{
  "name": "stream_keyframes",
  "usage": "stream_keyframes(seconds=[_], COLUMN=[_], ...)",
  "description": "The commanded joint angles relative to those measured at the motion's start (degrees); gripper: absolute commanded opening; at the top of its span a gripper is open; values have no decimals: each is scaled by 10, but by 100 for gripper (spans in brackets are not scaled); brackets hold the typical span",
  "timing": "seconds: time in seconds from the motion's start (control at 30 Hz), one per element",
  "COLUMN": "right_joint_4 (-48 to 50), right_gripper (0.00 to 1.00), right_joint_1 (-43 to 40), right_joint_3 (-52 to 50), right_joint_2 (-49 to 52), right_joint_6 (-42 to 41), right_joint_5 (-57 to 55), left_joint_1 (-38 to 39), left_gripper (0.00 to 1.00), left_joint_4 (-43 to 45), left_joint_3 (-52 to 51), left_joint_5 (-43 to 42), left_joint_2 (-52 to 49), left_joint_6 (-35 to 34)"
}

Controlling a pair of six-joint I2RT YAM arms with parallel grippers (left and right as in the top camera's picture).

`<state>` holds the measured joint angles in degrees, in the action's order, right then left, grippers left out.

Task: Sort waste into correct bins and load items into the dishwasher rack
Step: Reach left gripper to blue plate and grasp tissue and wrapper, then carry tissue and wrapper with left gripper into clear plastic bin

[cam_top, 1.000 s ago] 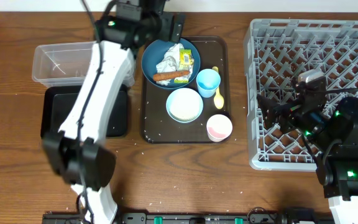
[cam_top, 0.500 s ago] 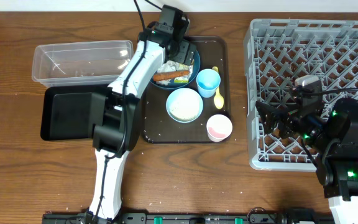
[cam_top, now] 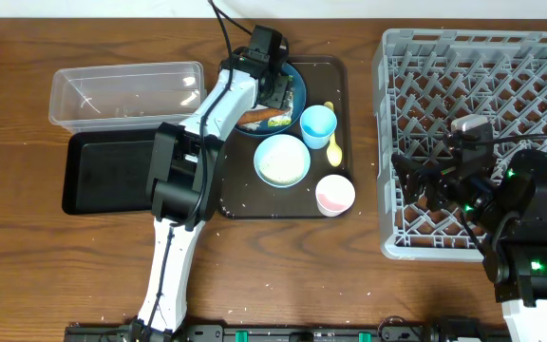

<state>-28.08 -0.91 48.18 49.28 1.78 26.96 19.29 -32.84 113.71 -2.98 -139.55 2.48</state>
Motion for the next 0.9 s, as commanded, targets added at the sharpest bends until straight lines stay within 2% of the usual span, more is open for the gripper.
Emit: stream_keyframes(seconds=[0.0,0.1,0.17,0.53,0.7,0.87], right_joint_4=[-2,-2,-2,-2,-2,-2], right_gripper=[99,99,99,99,99,99], right_joint_1=[-6,-6,-6,-6,-6,-6], right_joint_3=[13,13,13,13,13,13], right_joint_2=[-2,-2,-2,-2,-2,-2], right_joint_6=[7,7,7,7,7,7], right_joint_5=[-15,-15,-15,-15,-15,-15], left_joint_1=[3,5,5,-7,-30,-71], left_gripper=[36,15,6,6,6,6], left_joint_4=[-4,-6,-8,-38,-106,-152], left_joint_3=[6,6,6,7,6,5], left_joint_5=[9,9,9,15,109,162], left_joint_2=[-12,-11,-3,167,234,239], left_joint_6=[-2,-2,-7,-80,-169,-233])
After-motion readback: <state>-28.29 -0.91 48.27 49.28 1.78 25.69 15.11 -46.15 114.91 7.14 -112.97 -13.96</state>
